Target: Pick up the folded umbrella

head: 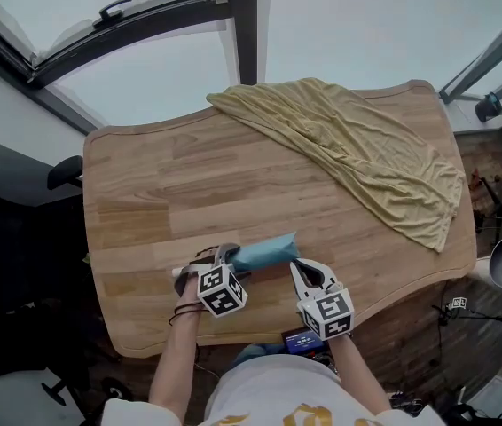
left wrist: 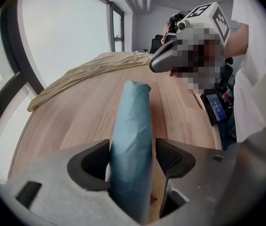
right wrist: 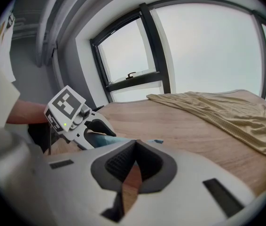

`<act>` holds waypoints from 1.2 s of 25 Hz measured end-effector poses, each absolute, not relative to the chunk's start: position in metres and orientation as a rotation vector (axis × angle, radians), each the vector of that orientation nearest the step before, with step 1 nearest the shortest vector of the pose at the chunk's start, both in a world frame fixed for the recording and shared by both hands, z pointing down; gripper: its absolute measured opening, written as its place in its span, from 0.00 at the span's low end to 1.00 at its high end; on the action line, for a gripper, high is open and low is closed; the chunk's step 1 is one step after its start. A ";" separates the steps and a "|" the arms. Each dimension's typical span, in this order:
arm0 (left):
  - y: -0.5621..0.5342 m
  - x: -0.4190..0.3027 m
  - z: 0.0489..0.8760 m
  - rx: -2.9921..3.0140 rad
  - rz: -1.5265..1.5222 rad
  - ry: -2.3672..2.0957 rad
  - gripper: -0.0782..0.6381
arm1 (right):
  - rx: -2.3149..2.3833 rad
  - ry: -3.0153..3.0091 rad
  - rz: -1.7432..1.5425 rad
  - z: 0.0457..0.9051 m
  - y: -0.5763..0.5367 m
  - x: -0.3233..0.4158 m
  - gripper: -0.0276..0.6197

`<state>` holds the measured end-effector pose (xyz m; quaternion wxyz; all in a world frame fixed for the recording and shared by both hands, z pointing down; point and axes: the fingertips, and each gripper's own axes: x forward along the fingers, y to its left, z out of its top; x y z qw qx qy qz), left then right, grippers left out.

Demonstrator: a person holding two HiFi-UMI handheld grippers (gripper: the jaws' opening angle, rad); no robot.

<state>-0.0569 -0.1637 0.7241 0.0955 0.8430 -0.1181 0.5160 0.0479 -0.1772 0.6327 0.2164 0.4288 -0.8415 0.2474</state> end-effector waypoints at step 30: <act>-0.164 -0.054 0.754 2.410 1.619 -0.229 0.54 | 1.225 -2.302 0.721 0.640 -0.186 0.063 0.06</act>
